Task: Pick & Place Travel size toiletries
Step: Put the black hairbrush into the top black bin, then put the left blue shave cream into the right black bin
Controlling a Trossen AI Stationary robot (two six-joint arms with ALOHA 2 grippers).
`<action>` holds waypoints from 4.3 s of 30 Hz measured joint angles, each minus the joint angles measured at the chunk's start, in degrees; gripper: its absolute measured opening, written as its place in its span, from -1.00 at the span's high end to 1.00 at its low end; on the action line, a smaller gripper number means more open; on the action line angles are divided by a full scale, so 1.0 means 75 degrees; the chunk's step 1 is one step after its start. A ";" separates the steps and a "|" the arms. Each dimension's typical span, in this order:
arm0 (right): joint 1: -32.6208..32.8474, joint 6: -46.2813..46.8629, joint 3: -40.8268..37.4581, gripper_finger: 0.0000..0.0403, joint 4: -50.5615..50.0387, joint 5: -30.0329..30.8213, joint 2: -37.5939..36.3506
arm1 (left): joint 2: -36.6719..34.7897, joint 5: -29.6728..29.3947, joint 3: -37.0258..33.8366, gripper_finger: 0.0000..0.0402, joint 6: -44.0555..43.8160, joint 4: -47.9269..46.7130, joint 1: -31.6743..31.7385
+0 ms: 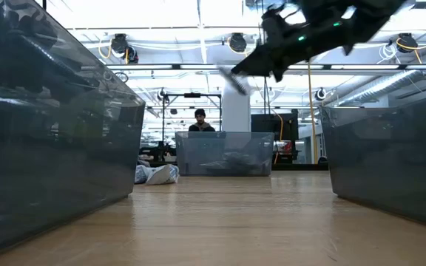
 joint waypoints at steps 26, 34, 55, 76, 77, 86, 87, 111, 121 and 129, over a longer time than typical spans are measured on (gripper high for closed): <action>-0.0331 0.0017 0.1238 1.00 -0.1173 -0.0404 0.2416 | 0.0000 -0.0053 0.0000 -0.52 0.0000 0.0003 0.0000; -0.0325 0.0108 0.1238 1.00 -0.1165 -0.0404 0.2413 | 0.0003 -0.0053 0.0003 -0.52 0.0000 0.0000 0.0000; -0.0322 0.0111 0.1235 0.95 -0.1169 -0.0424 0.2413 | 0.0000 -0.0056 0.0003 -0.52 0.0000 0.0003 -0.0003; -0.0322 0.0113 0.1232 0.74 -0.1169 -0.0427 0.2407 | 0.0003 -0.0056 0.0002 -0.52 0.0000 0.0003 -0.0001; -0.0322 0.0114 0.1232 0.73 -0.1169 -0.0427 0.2407 | 0.0001 -0.0056 0.0003 -0.52 0.0000 0.0003 -0.0001; -0.0322 0.0129 0.1226 0.71 -0.1172 -0.0427 0.2261 | 0.0003 -0.0056 0.0001 -0.52 0.0000 0.0003 -0.0002; -0.0322 0.0165 0.1226 0.70 -0.1177 -0.0427 0.2200 | 0.0001 -0.0056 0.0003 -0.52 0.0000 0.0001 -0.0001; -0.0213 0.0526 0.1229 0.71 -0.3714 -0.0417 0.0169 | 0.0001 -0.0057 0.0003 -0.52 0.0001 0.0000 -0.0001; 0.0259 0.0646 0.0637 0.71 -0.3959 -0.0399 -0.0859 | 0.0002 -0.0056 0.0003 -0.52 0.0000 0.0001 0.0000; 0.0510 0.1188 -0.0681 0.71 -0.3817 -0.0165 -0.2201 | 0.0003 -0.0056 0.0003 -0.52 0.0000 0.0003 0.0000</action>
